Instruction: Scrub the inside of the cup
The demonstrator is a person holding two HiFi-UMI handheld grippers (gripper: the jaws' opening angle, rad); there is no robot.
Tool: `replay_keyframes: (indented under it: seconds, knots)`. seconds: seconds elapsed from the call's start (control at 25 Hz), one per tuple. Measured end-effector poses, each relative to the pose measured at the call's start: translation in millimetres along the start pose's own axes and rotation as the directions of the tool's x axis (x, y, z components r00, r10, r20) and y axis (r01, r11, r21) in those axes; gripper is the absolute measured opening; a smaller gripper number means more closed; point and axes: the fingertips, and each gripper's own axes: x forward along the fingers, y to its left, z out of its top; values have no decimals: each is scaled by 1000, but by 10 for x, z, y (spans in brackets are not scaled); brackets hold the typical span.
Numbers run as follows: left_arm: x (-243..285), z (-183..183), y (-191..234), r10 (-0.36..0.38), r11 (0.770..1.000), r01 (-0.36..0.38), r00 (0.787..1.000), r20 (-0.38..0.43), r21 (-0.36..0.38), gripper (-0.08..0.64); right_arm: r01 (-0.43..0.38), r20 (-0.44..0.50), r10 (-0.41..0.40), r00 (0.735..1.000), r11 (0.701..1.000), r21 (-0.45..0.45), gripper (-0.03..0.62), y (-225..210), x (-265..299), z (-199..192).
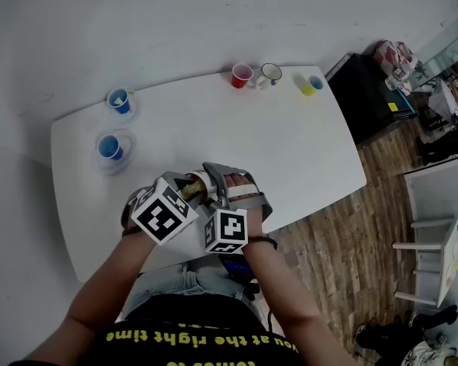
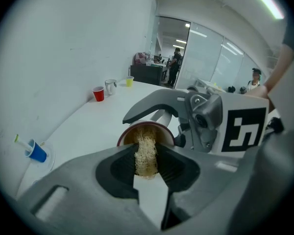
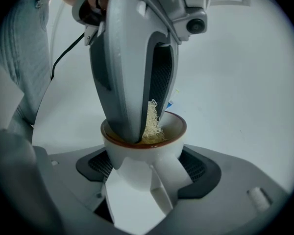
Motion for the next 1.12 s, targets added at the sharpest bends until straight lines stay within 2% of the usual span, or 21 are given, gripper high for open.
replay_keyframes:
  seconds: [0.12, 0.24, 0.32, 0.44, 0.6, 0.76, 0.88, 0.96, 1.12]
  knots:
    - [25, -46, -35, -2, 999, 5, 998, -62, 52, 100, -6, -8, 6, 1000, 1000, -21, 394, 36, 12, 2]
    - [31, -60, -97, -29, 995, 37, 996, -89, 91, 100, -15, -12, 15, 1000, 999, -35, 394, 54, 19, -9]
    - [15, -42, -143, -61, 993, 68, 995, -74, 96, 100, -21, -12, 21, 1000, 999, -29, 394, 61, 11, -28]
    - [-46, 0, -130, -88, 994, 89, 996, -22, 64, 100, -22, -9, 22, 1000, 1000, -6, 394, 44, -6, -69]
    - [-99, 45, -16, -60, 998, 59, 997, 48, 10, 100, -13, -5, 13, 1000, 1000, 14, 394, -23, -30, -99]
    - [-94, 91, 33, -27, 1000, 26, 997, 70, 14, 101, -6, -14, 6, 1000, 1000, -1, 394, -62, -40, -107]
    - [-48, 61, -6, -18, 998, 17, 1000, 20, 59, 101, -11, -21, 11, 1000, 1000, -16, 394, -31, -26, -118]
    - [-25, 14, -47, -34, 996, 35, 999, -24, 77, 100, -17, -24, 17, 1000, 1000, -22, 394, -7, -10, -125]
    - [-44, -34, -115, -95, 993, 98, 994, -47, 58, 100, -26, -25, 26, 999, 1000, -10, 394, 20, 15, -142]
